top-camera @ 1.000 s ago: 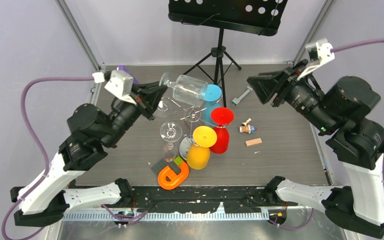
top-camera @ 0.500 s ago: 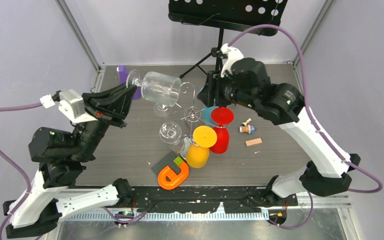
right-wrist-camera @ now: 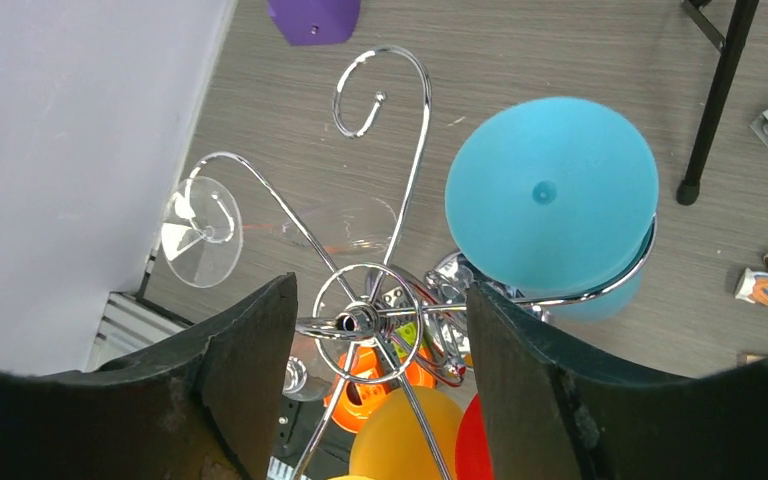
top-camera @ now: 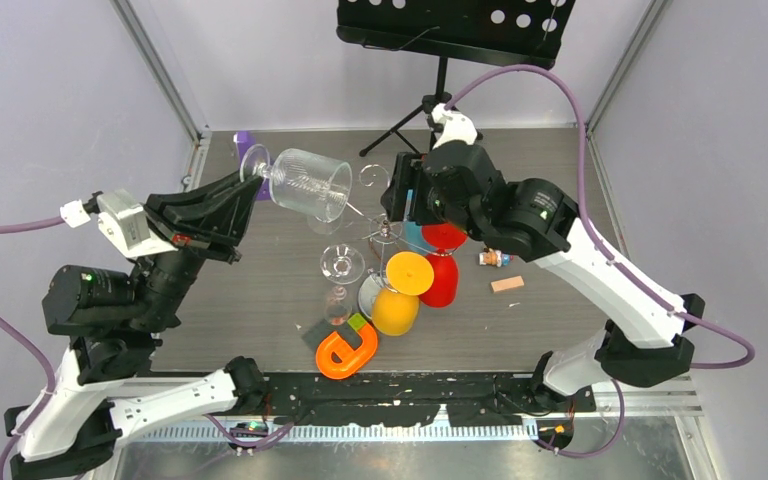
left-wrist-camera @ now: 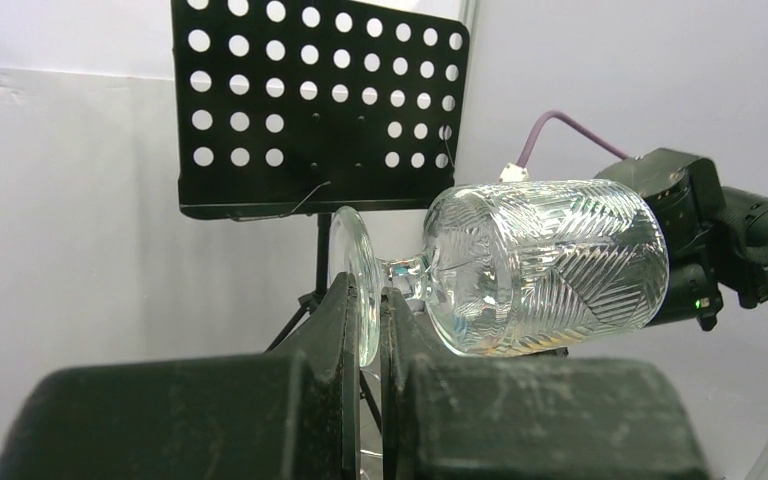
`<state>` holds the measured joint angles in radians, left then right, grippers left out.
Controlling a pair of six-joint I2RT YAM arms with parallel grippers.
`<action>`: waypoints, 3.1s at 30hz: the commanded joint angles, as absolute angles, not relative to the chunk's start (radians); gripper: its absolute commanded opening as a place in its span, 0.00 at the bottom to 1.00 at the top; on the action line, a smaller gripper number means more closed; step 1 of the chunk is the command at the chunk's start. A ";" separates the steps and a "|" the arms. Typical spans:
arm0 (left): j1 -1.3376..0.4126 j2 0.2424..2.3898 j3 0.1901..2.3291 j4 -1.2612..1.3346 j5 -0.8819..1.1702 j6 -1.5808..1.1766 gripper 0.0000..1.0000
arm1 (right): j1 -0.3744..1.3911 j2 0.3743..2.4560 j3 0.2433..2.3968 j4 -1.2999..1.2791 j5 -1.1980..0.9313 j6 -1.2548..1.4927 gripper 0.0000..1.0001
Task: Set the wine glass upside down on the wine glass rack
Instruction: Turn the wine glass upside down at the wine rack.
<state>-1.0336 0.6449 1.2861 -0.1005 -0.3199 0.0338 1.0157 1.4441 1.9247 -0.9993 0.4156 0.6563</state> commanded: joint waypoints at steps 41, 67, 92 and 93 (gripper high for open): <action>-1.031 0.572 1.249 -0.057 -0.316 -0.036 0.00 | 1.202 1.508 1.802 -0.850 0.692 0.443 0.27; -1.033 0.587 1.240 -0.055 -0.343 -0.031 0.00 | 1.001 1.433 1.722 -0.765 0.188 0.039 0.16; -1.033 0.586 1.223 -0.049 -0.366 -0.026 0.00 | 0.853 1.359 1.589 -0.630 -0.334 -0.199 0.16; -1.034 0.584 1.224 -0.048 -0.367 -0.025 0.00 | 0.849 1.357 1.584 -0.623 -0.362 -0.203 0.15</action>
<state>-1.0336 0.5869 1.2140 -0.1478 -0.3504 -0.0185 0.8719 1.3853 1.6146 -0.6067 -0.2558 -0.1558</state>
